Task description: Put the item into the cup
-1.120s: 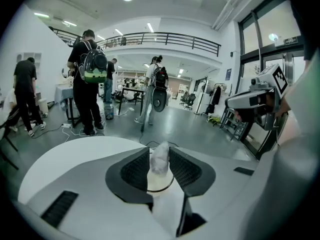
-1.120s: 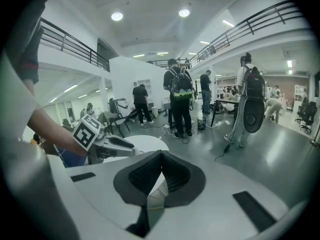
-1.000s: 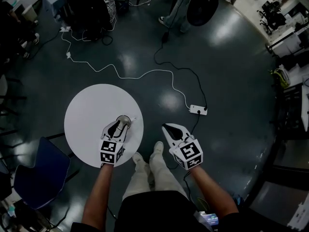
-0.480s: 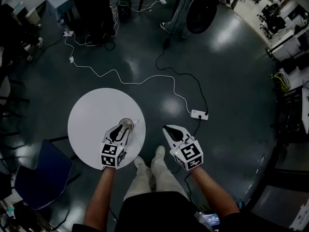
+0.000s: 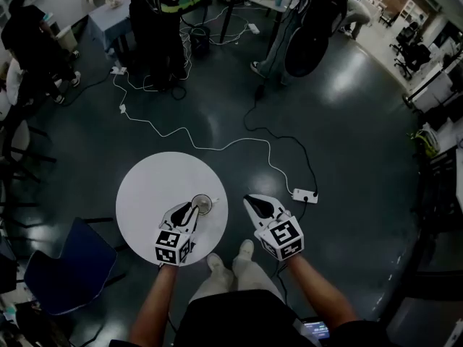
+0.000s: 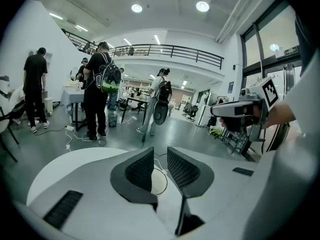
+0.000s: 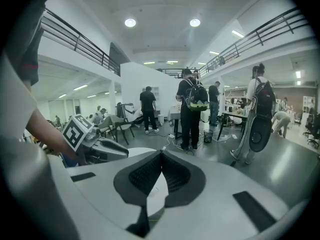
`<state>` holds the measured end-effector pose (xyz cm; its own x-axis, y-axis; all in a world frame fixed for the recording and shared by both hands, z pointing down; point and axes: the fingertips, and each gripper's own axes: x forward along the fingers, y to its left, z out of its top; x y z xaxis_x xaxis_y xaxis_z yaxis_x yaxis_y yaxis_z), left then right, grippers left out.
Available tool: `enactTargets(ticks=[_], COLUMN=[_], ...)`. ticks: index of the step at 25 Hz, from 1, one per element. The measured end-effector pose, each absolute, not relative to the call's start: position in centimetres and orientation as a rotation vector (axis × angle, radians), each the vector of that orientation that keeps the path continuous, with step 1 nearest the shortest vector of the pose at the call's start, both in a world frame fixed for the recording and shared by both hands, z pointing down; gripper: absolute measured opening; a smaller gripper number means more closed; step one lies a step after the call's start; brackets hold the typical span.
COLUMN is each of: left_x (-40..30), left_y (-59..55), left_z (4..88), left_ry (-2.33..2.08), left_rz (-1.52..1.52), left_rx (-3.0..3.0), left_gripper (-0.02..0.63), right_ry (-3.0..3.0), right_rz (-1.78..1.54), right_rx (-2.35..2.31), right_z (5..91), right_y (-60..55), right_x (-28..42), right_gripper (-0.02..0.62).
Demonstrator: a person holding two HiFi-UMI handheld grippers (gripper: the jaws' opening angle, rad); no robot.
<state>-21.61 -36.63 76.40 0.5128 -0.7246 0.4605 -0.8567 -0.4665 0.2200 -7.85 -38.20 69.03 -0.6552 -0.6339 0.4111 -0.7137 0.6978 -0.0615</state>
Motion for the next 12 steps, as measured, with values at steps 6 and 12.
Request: enactTargets(ticks=[6,12], left_x=[-23.4,-25.4], left_y=[-35.8,-35.3], left_z=[73.3,67.8], left_ry=[-1.351,-1.415], left_rz=[0.395,0.335], left_rx=[2.358,2.437], left_gripper=[0.052,0.032], right_ry=[-2.601,-2.649], right_rz=[0.259,0.23], right_rx=[1.016,0.98], right_z=[66.4,63.5], right_y=[-38.4,-38.4], right_x=[-10.5,-13.8], right_gripper=[0.015,0.015])
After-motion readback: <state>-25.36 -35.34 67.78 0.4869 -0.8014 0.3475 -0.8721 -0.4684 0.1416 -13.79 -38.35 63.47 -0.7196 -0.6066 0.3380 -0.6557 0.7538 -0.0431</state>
